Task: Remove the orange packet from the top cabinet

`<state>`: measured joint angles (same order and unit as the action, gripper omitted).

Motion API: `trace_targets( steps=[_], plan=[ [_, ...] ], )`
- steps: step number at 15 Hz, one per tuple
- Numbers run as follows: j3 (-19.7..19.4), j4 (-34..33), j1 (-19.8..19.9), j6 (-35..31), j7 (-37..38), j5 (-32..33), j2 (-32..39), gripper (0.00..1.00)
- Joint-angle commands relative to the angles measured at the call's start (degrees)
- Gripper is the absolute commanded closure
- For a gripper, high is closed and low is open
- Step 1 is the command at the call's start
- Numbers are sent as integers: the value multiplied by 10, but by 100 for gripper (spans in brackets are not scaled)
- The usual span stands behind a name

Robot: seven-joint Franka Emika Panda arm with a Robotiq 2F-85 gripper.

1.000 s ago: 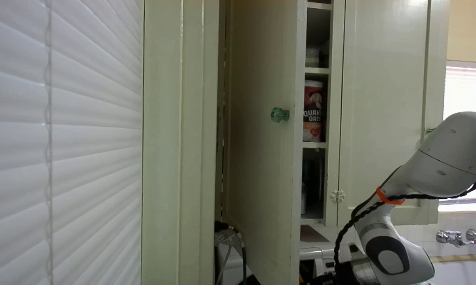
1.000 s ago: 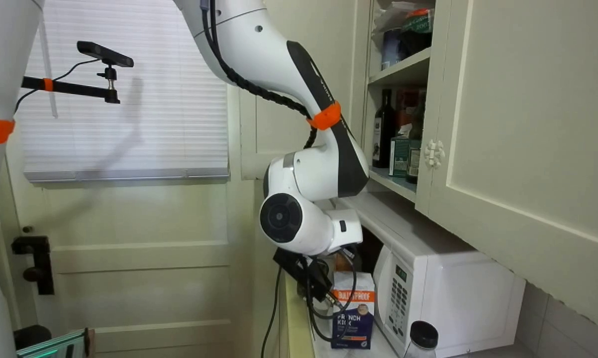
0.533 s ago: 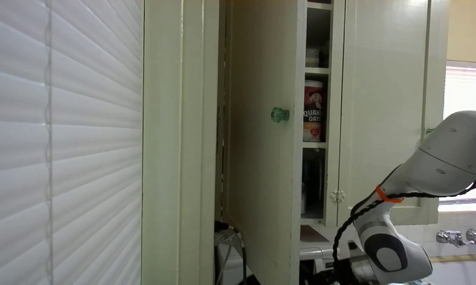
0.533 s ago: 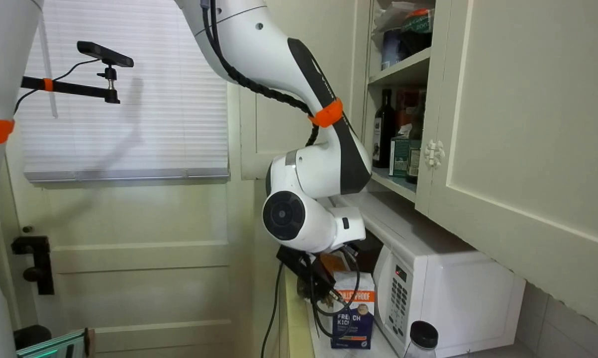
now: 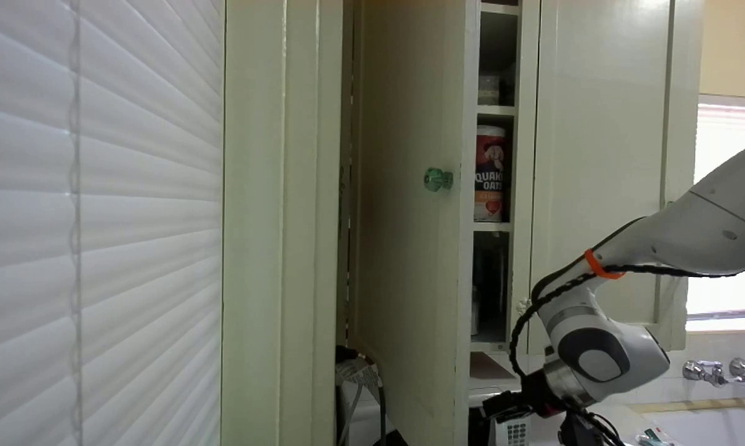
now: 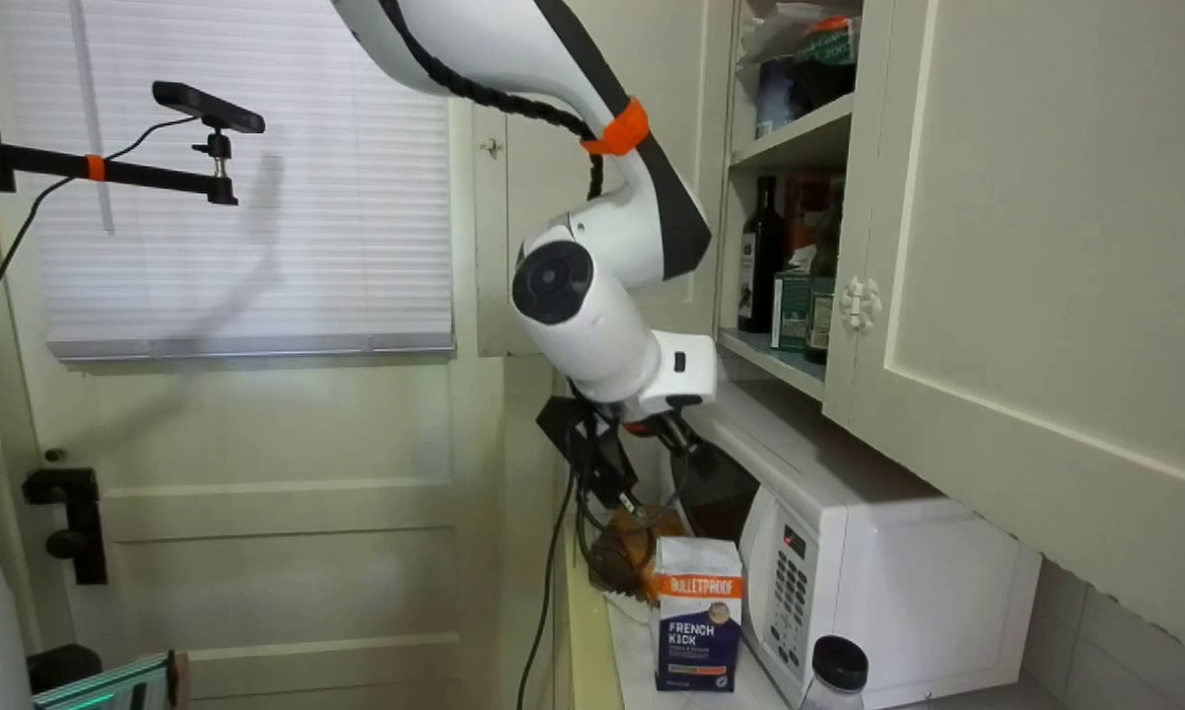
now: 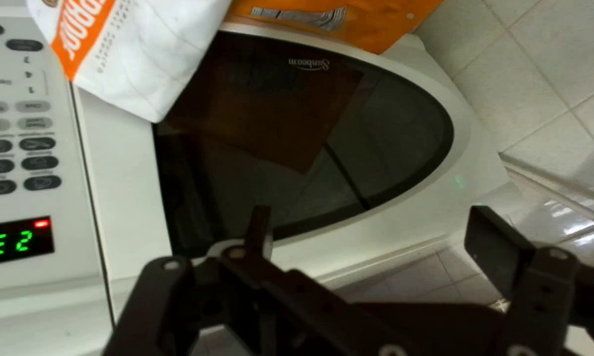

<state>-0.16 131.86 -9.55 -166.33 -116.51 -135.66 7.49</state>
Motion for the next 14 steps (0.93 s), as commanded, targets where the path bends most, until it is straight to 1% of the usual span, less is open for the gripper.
trace_targets(
  steps=[1,4,6,8,9,10,11,14],
  plan=[
    [48,38,-12,-107,155,70,-59,0],
    [81,86,-18,-140,278,132,-85,0],
    [92,128,-18,-135,361,181,-99,0],
    [89,162,-9,-120,441,234,-116,0],
    [88,114,-17,-134,369,185,-80,0],
    [88,128,-15,-134,398,204,-85,0],
    [88,136,-13,-134,411,212,-90,0],
    [88,141,-12,-134,418,215,-97,0]
  ],
)
